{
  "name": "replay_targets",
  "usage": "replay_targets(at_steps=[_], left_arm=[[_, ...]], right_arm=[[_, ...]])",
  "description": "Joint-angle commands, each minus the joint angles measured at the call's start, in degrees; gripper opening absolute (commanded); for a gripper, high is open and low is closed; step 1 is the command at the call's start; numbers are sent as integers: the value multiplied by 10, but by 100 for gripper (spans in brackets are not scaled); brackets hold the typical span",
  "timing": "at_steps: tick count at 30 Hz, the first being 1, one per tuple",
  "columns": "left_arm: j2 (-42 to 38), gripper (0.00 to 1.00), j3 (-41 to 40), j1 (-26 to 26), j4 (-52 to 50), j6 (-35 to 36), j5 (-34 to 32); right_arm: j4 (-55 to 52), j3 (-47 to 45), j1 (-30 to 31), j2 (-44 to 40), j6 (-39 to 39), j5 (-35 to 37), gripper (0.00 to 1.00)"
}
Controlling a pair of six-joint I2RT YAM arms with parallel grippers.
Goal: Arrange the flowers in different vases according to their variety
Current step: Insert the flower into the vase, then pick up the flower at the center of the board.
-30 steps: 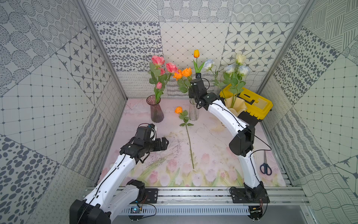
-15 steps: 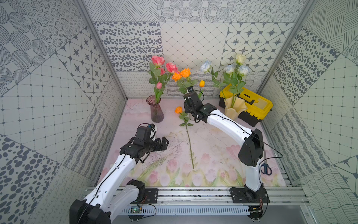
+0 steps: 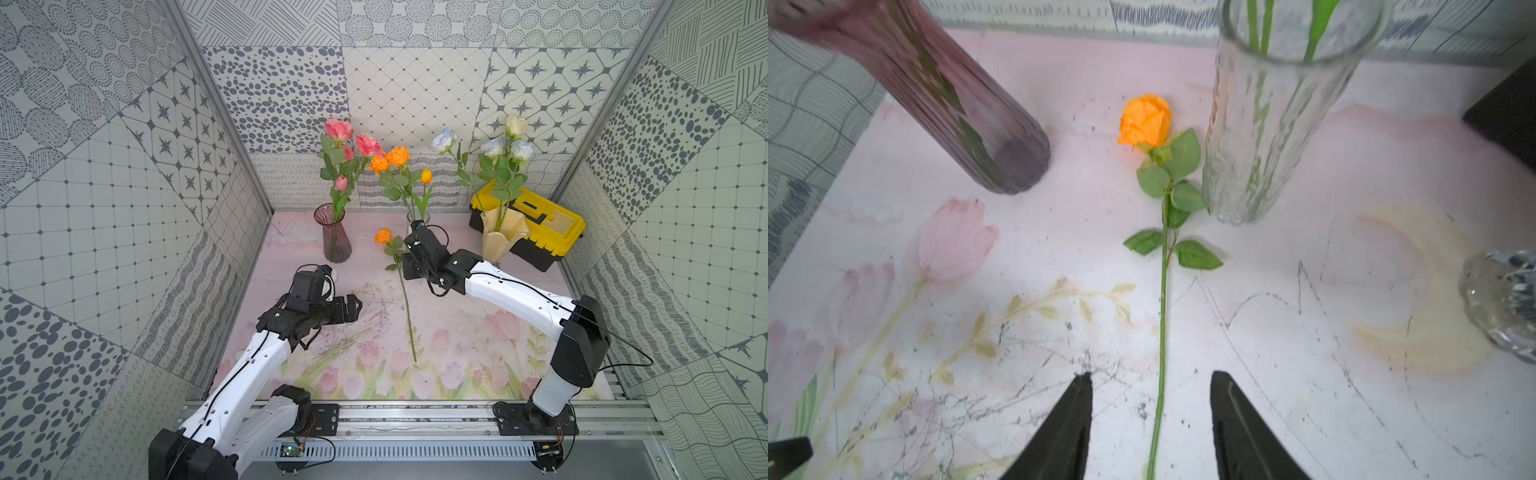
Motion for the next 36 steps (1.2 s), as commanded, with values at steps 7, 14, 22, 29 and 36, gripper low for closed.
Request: replay_targets(at_steps=[7, 14, 22, 29, 36], left_arm=[[-5, 99, -5, 0, 13, 6, 12], [-7, 99, -5, 0, 13, 5, 11], [-5, 99, -5, 0, 14, 6, 12], [-4, 99, -5, 0, 15, 6, 11], [-2, 99, -4, 0, 16, 6, 11]], right_arm=[[-31, 27, 0, 88, 16, -119, 59], [-41, 56, -9, 165, 20, -144, 64], [-63, 95, -30, 216, 10, -140, 57], [-87, 150, -46, 263, -7, -142, 53], [-123, 210, -50, 307, -19, -134, 49]])
